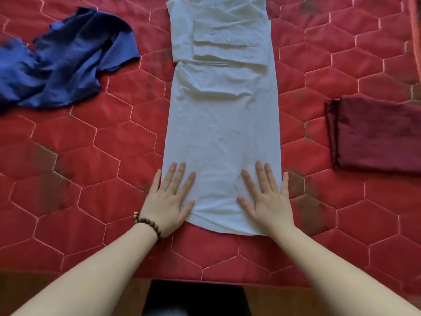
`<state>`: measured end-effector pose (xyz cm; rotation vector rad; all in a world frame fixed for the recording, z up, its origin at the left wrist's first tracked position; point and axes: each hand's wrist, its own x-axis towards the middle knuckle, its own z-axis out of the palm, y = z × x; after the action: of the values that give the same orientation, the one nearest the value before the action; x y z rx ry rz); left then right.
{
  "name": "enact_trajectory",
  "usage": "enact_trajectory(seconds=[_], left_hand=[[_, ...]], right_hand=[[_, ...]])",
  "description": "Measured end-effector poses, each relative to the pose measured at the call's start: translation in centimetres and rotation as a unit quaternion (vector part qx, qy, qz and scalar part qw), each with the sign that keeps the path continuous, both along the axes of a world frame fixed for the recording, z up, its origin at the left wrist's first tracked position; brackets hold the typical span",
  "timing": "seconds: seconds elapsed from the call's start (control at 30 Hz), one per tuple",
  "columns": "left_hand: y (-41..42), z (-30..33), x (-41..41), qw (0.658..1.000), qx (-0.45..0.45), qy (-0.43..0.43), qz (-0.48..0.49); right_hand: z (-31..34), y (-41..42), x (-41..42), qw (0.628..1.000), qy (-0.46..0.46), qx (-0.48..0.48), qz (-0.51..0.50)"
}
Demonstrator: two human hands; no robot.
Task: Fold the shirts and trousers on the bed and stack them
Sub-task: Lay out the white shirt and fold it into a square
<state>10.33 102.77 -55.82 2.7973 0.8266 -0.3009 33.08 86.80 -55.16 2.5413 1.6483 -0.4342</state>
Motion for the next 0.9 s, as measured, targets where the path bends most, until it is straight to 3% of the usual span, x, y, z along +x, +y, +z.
enact_trajectory(seconds=[0.1, 0.17, 0.23, 0.33, 0.43, 0.57, 0.63, 0.7, 0.77, 0.83, 0.9], left_hand=[[-0.5, 1.2, -1.4, 0.999, -0.025, 0.001, -0.021], [0.8, 2.2, -1.4, 0.997, -0.059, -0.054, -0.013], [3.0, 2.7, -1.6, 0.993, -0.035, -0.112, 0.0], [5.3, 3.0, -2.2, 0.995, 0.018, -0.095, -0.027], [5.6, 2.9, -1.5, 0.99, 0.025, -0.101, -0.1], [4.9, 3.2, 0.7, 0.984, -0.062, -0.115, -0.124], [5.5, 4.5, 1.6, 0.978, -0.157, -0.126, -0.062], [7.4, 6.5, 2.9, 0.96, -0.248, -0.116, 0.053], [10.4, 8.6, 4.7, 0.915, -0.347, -0.141, 0.153], [14.2, 10.3, 7.0, 0.878, -0.387, -0.202, 0.195], [17.8, 11.5, 9.8, 0.823, -0.43, -0.281, 0.241]], right_hand=[[0.3, -2.6, 0.2, 0.999, 0.012, -0.04, 0.027], [1.1, -2.7, 1.6, 0.998, 0.032, -0.017, 0.048], [1.9, -2.8, 4.0, 0.998, 0.034, 0.039, 0.044], [2.4, -3.7, 7.7, 0.997, -0.016, 0.061, 0.043], [2.6, -3.4, 8.4, 0.992, -0.011, 0.066, 0.107], [3.6, -0.8, 6.9, 0.98, 0.08, 0.056, 0.171], [5.1, 0.6, 6.8, 0.968, 0.23, 0.043, 0.09], [7.6, 2.9, 8.0, 0.932, 0.359, 0.035, -0.033], [9.9, 5.8, 10.0, 0.908, 0.407, 0.037, -0.095], [11.7, 9.3, 12.2, 0.877, 0.449, 0.085, -0.146], [12.4, 13.2, 14.0, 0.8, 0.524, 0.165, -0.24]])
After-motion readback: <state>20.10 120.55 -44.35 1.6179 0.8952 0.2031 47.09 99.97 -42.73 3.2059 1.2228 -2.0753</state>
